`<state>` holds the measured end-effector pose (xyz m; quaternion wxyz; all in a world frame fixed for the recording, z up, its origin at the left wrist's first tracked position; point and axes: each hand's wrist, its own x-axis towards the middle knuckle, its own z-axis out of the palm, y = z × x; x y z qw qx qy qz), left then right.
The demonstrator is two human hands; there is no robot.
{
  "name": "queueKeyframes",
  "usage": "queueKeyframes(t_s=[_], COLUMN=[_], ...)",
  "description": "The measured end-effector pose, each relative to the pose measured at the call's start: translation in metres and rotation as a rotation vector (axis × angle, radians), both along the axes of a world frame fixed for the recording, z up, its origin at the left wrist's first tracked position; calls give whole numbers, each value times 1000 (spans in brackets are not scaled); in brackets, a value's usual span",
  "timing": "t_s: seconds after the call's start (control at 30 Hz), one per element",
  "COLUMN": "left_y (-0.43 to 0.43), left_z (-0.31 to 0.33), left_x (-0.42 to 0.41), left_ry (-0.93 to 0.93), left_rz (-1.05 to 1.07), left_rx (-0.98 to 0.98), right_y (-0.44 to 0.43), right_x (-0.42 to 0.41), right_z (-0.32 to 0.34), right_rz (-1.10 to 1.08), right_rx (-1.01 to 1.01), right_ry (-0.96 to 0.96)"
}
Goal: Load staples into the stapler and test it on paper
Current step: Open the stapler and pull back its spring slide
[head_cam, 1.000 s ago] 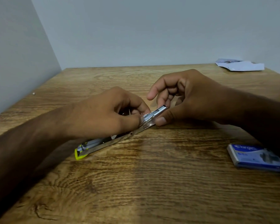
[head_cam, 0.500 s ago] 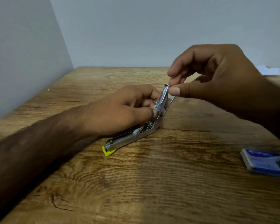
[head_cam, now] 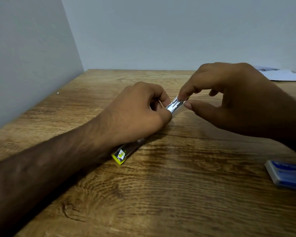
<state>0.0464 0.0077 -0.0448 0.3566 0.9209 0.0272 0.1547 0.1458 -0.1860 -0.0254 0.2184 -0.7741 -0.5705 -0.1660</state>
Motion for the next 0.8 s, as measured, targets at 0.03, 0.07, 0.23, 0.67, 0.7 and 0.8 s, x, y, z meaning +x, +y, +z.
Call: queueKeyframes(t_s=[0.03,0.07,0.23,0.67,0.7,0.8], left_y=[0,0,-1,-4,-4,-3], left_z=[0,0,0,0,0,0], left_x=[0,-1,-1,0,0,1], left_ry=[-2,-3,-14,-9,-6,-3], left_rz=[13,20,56,117,118,118], left_rx=[19,38,119,152,152,156], right_y=[0,1,5,13,14,16], right_x=[-1,-2,-7,-20,-20,-17], right_z=[0,0,-3,-6,-7,-10], right_rz=[-10,-21,-70,-123,-115,-87], right_rx=[-8,-18,-37,-100,-94,-55], right_ry=[0,0,-11,-25,-6,80])
